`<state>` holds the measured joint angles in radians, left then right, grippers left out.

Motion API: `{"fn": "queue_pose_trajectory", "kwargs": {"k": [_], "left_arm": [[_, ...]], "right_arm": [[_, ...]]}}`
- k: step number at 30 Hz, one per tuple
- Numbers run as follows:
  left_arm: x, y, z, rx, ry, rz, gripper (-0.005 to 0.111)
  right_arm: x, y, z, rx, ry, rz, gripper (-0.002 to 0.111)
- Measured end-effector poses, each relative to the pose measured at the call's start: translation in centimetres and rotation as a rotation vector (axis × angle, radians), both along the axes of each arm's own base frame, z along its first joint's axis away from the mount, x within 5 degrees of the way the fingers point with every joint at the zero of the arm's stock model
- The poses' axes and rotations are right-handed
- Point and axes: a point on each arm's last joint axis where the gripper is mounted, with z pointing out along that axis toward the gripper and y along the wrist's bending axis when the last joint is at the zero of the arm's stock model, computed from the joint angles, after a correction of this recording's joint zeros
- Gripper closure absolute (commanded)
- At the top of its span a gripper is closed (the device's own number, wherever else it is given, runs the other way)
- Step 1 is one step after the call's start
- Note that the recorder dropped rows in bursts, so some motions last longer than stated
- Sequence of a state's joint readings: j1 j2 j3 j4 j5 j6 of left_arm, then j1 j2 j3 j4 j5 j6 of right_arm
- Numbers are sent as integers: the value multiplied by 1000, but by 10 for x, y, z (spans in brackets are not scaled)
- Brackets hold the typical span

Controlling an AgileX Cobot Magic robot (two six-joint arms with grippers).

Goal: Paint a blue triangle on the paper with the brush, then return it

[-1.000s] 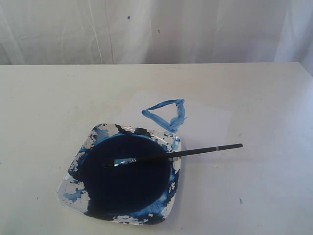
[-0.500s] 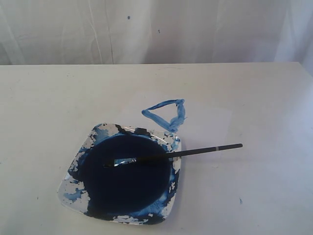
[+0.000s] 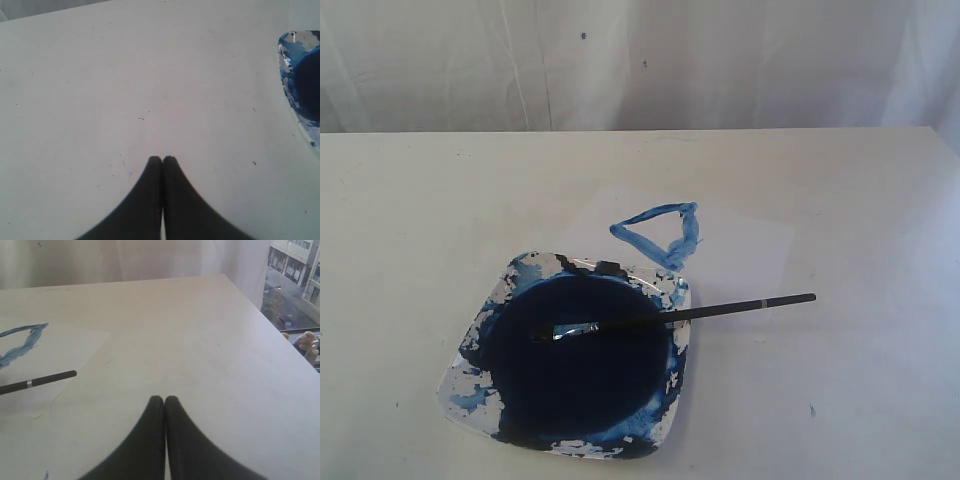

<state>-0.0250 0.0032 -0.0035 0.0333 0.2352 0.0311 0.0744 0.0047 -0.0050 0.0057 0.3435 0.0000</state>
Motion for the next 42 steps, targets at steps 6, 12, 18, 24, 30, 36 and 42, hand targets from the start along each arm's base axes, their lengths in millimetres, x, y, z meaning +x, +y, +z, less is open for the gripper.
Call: {"fn": "queue_pose_trajectory", "kwargs": {"k": [6,12,18,24,30,36,42], "left_arm": [[0,0,0,0,0,0,107],[0,0,0,0,0,0,107],[0,0,0,0,0,0,107],[0,0,0,0,0,0,107],[0,0,0,0,0,0,107],[0,0,0,0,0,0,107],[0,0,0,0,0,0,107]], "right_arm": [[0,0,0,0,0,0,108],[0,0,0,2,0,0,108],[0,1,0,2,2,25,108],[0,1,0,2,2,25,108],[0,1,0,2,2,25,108],[0,1,0,2,2,25,108],[0,1,0,2,2,25,108]]}}
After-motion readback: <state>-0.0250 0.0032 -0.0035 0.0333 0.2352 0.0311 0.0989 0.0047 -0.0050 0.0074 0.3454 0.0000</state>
